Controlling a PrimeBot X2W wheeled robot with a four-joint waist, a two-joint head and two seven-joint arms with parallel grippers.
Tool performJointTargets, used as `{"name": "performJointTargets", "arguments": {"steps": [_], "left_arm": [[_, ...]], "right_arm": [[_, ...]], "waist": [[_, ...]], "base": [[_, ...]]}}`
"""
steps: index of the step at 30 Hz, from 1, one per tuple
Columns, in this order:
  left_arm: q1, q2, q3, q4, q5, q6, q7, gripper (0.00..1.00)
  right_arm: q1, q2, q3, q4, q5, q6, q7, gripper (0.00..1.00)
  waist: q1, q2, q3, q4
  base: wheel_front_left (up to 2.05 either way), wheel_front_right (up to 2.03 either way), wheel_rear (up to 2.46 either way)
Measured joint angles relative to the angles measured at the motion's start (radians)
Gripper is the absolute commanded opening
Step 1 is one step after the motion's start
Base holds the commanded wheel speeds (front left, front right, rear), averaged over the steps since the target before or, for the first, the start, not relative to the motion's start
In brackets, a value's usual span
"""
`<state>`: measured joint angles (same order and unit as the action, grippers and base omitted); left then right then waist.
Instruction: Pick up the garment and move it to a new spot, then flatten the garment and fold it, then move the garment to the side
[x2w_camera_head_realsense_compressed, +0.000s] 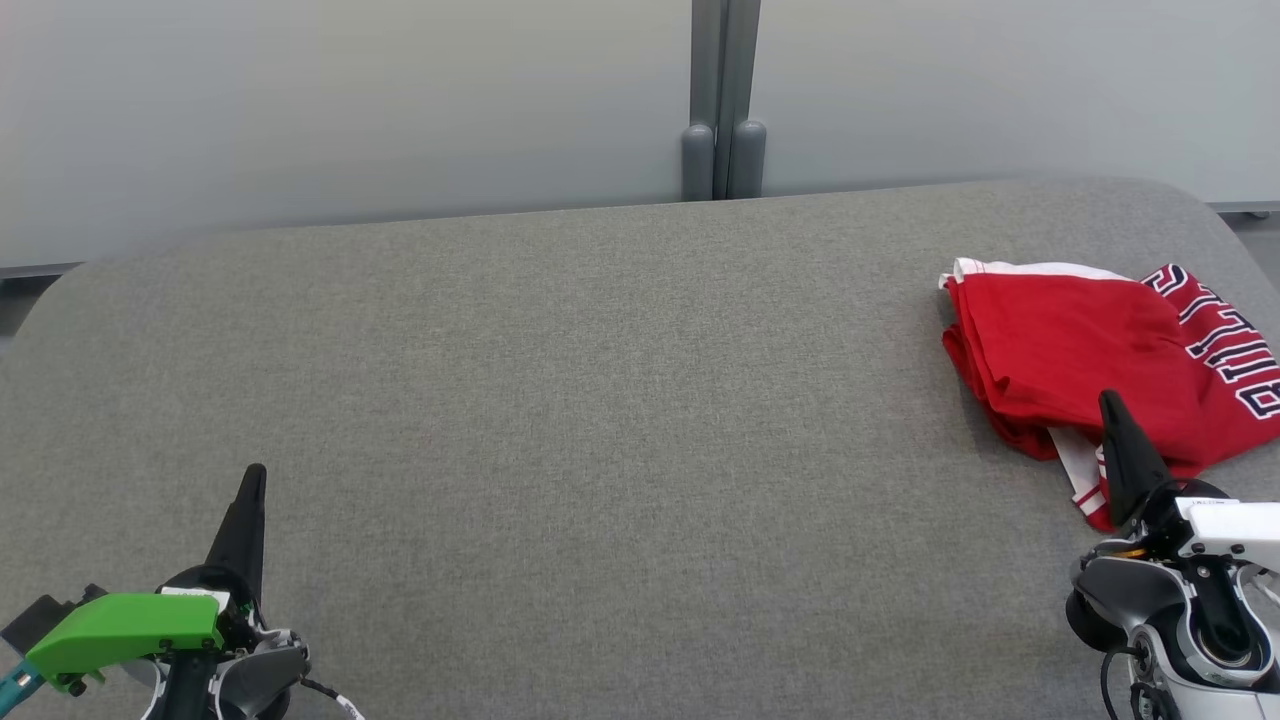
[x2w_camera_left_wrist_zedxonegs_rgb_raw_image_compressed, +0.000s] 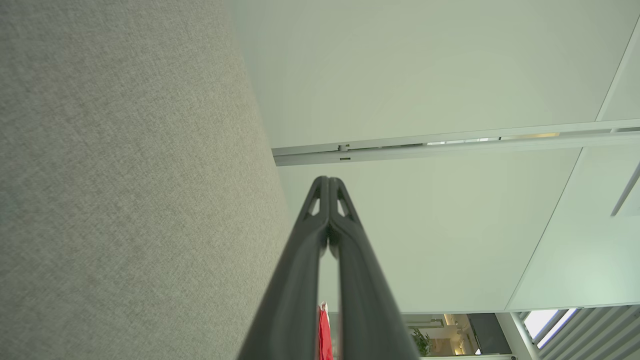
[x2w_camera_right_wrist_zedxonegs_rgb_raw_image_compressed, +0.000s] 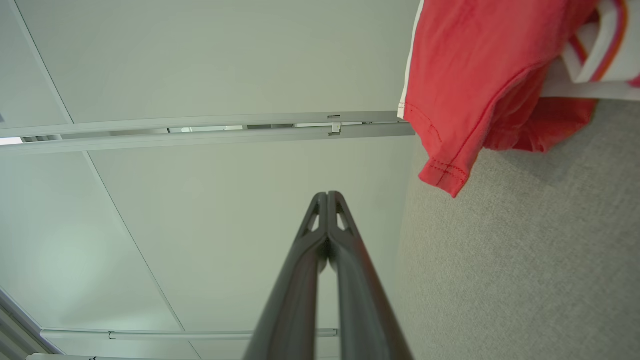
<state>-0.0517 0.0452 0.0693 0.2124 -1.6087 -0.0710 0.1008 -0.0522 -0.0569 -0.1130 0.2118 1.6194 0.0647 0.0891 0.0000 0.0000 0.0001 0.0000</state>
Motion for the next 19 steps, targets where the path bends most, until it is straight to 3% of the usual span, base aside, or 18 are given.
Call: {"name": "performJointTargets", "arguments": {"steps": [19], "left_arm": [[0.0,0.0,0.0,0.0,0.0,0.0,0.0,0.0]], "right_arm": [[0.0,0.0,0.0,0.001,0.0,0.005,0.0,0.0]], "waist": [[0.0,0.0,0.0,0.0]], "base": [[0.0,0.0,0.0]]}}
